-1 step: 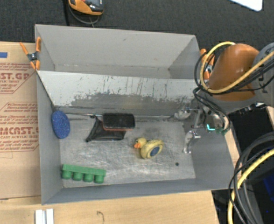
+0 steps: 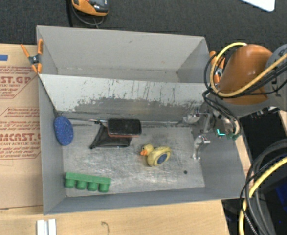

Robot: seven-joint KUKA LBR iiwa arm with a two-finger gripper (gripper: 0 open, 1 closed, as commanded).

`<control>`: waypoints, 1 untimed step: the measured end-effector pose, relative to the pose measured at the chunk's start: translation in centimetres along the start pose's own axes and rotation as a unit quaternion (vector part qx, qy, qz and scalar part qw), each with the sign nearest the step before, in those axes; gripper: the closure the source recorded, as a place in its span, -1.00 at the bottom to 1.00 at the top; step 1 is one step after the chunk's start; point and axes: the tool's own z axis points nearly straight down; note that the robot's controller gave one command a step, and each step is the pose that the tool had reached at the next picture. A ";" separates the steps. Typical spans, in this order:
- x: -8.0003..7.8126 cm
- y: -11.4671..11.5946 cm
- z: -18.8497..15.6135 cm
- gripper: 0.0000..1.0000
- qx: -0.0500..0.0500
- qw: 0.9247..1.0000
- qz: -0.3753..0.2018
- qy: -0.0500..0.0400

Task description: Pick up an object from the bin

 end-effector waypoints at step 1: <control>1.2 2.2 3.4 -1.00 0.001 1.000 -0.025 -0.004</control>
Offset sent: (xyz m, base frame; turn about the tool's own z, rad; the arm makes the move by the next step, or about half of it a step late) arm 0.0077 0.0233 -0.0942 0.0491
